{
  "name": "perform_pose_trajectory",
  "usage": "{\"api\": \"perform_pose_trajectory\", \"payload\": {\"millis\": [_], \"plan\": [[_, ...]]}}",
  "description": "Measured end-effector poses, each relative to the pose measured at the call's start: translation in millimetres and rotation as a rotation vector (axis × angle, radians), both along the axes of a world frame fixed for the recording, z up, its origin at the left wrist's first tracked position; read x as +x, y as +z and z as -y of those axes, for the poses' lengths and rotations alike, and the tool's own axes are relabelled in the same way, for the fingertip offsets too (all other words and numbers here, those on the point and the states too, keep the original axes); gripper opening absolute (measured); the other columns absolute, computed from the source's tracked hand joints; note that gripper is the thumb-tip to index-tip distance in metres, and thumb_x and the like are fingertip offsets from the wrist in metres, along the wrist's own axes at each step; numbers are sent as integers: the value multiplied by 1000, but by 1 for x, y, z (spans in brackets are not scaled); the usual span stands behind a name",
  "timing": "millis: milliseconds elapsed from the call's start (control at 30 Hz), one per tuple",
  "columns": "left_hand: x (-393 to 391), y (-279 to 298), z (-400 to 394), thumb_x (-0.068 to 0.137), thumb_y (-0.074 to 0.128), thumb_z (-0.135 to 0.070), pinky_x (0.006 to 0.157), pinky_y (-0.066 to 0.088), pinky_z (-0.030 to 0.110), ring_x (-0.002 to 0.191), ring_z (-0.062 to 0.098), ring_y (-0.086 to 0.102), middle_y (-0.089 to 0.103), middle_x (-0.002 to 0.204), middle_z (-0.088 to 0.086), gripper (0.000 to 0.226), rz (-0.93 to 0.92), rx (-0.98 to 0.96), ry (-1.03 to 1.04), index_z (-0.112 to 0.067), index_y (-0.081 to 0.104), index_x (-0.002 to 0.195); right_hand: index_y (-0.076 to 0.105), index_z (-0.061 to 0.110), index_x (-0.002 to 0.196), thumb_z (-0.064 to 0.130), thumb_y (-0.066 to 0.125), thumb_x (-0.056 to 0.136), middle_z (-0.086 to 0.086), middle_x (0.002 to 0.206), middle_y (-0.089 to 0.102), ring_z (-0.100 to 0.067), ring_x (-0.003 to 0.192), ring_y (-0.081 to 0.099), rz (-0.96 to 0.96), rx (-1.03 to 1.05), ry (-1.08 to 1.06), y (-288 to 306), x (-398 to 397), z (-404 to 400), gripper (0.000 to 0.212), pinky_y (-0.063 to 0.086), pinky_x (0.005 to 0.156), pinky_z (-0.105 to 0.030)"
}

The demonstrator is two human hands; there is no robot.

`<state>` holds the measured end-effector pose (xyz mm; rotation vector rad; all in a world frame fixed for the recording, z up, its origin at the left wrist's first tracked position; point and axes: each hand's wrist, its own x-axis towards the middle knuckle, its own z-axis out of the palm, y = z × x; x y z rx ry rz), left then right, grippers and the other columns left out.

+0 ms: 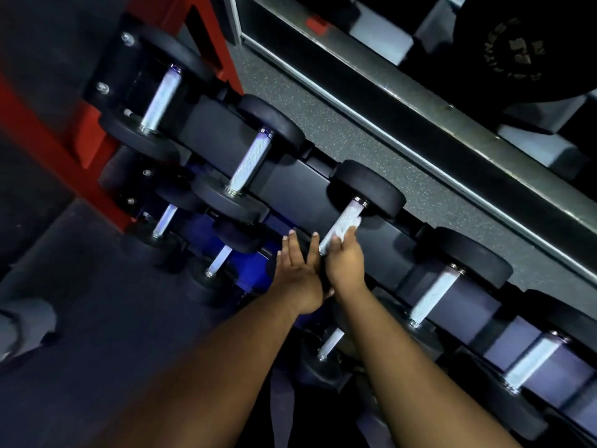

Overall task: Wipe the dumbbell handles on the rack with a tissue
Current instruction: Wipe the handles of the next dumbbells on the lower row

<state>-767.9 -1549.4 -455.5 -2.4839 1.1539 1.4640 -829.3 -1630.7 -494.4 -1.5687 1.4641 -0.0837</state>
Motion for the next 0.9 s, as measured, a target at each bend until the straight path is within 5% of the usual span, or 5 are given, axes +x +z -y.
{"api": "perform_pose_trajectory", "payload": {"millis": [100, 300, 467, 667, 900], "plan": [[2, -1, 0, 93, 62, -53, 124, -10, 47, 146, 37, -35, -45, 152, 23, 115, -15, -4, 5, -25, -32, 153, 60, 10, 120, 30, 46, 94, -13, 102, 69, -33, 95, 66, 102, 165, -76, 1, -8, -5, 36, 54, 85, -47], [3, 2, 2, 94, 58, -53, 123, -11, 49, 145, 43, -34, -44, 150, 29, 112, -14, 13, -38, -20, -32, 152, 61, 1, 102, 11, 59, 95, -5, 68, 62, -11, 55, 59, 546, 335, -707, 8, 34, 54, 12, 47, 55, -20], [4, 0, 1, 95, 58, -52, 122, -14, 48, 145, 43, -35, -45, 149, 29, 112, -24, 18, -46, -20, -34, 152, 63, 11, 97, 9, 66, 92, -2, 71, 62, -14, 62, 60, 517, 550, -524, 6, 23, 42, 6, 52, 66, -30], [2, -2, -1, 92, 61, -51, 122, -13, 49, 144, 44, -35, -44, 150, 29, 115, -12, 5, -54, -19, -31, 153, 66, 8, 89, 4, 70, 84, -2, 69, 63, -14, 55, 59, 608, 432, -793, -3, 42, 70, 8, 49, 54, -25], [-1, -2, 0, 96, 55, -55, 123, -11, 49, 144, 43, -36, -47, 148, 28, 111, 9, 7, -31, -19, -34, 151, 57, 13, 93, 10, 73, 81, -4, 72, 58, -17, 61, 55, 535, 418, -679, 4, 30, 27, 20, 45, 59, -27]]}}
